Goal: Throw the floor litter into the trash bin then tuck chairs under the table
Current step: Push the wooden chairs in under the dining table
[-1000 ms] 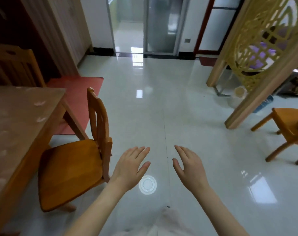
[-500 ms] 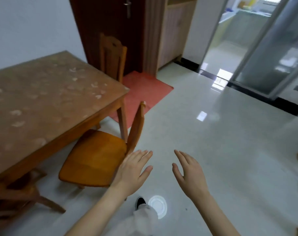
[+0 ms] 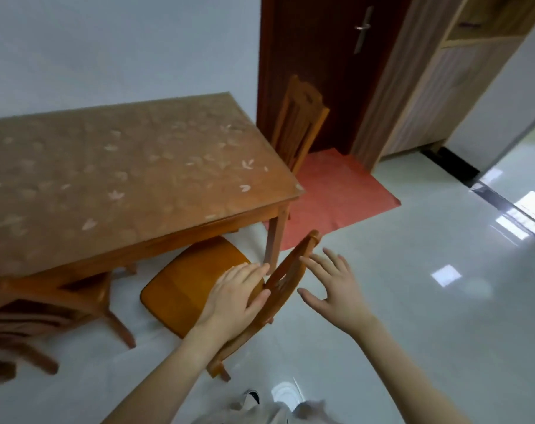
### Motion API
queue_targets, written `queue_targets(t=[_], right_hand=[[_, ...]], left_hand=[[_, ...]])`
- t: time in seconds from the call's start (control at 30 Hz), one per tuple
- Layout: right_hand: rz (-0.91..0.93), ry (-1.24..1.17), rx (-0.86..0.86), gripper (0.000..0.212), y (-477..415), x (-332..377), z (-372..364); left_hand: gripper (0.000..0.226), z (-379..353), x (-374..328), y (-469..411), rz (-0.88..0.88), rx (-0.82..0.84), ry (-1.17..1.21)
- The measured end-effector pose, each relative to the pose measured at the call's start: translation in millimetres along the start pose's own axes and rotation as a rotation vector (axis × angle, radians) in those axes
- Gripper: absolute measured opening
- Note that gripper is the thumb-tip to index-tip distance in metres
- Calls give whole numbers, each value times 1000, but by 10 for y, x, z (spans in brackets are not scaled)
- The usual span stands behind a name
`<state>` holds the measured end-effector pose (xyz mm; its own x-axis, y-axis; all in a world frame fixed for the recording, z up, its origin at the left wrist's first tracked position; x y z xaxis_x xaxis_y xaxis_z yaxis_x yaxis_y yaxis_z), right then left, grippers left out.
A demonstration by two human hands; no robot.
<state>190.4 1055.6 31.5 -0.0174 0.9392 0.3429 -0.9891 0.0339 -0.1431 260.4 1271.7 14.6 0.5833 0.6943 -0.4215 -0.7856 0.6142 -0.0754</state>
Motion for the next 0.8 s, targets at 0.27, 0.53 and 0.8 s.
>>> queue_targets(t=[0.27,0.53,0.8], right_hand=[[391,58,434,81,-719,-499,-315],[632,76,645,64,-966,-685,-573],[555,-124,529,35,-960,-794,-718]], left_hand=[[57,-544,-170,176,347,45,11],[55,-944,-541,292,695,25,77],[40,-1040,-687,321,850,-347,196]])
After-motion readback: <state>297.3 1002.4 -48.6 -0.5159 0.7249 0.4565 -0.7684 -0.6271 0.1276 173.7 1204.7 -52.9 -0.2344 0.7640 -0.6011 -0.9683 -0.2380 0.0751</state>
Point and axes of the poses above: each hand's wrist, its own y-axis away from the middle knuckle, its own z-axis out of the back of the hand, x = y × z, the point moved 3 cm from there along -y, towards the middle knuckle, and after that the axes turned 1 degree about -x, right-handed, at the moved point
